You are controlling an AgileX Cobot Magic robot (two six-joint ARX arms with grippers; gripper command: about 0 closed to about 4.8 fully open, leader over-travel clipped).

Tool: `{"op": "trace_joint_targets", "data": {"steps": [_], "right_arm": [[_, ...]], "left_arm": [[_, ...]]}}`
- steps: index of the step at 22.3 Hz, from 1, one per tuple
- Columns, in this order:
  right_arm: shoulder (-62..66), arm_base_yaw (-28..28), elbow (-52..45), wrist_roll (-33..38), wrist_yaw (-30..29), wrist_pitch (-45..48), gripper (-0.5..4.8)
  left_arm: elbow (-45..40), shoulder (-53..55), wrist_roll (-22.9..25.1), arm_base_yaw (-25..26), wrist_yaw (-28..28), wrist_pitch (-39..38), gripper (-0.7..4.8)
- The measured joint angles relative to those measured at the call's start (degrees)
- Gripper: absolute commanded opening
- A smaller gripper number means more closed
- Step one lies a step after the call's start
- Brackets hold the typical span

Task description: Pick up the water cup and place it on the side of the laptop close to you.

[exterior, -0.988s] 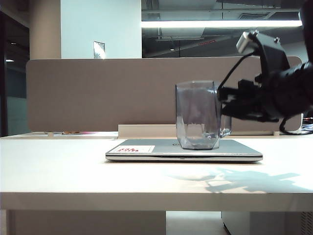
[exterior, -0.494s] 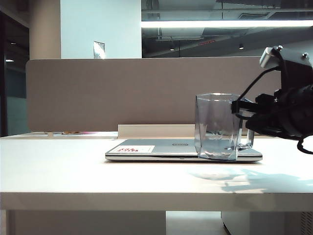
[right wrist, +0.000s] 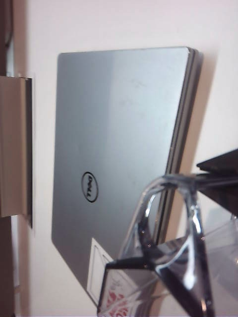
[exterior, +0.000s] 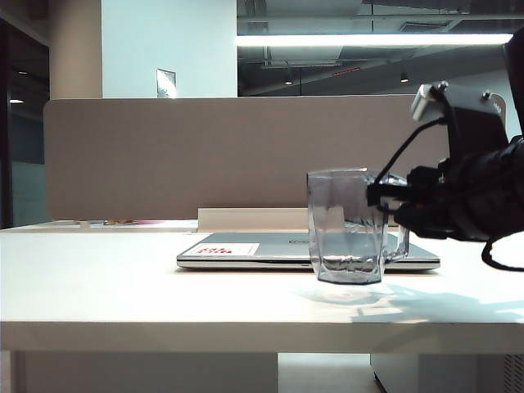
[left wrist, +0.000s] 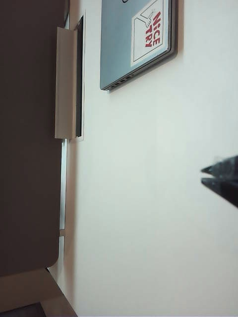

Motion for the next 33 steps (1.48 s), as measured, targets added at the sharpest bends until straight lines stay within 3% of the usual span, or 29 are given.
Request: {"op": "trace_joint_targets", "data": {"steps": [21, 25, 33], "right_arm": [[8.6, 0.1, 5.3, 1.2, -0.1, 2.7, 0.0], [8.6, 0.1, 5.4, 1.2, -0.1, 2.5, 0.55], [8.5, 0.9, 5.4, 1.2, -0.2, 2.5, 0.68]], "left_arm": [[0.0, 0.0, 0.0, 0.0, 0.0, 0.0, -0.04], [0.0, 0.0, 0.0, 0.0, 0.0, 0.0, -0.04], [0.0, 0.0, 0.0, 0.0, 0.0, 0.0, -0.04]]}}
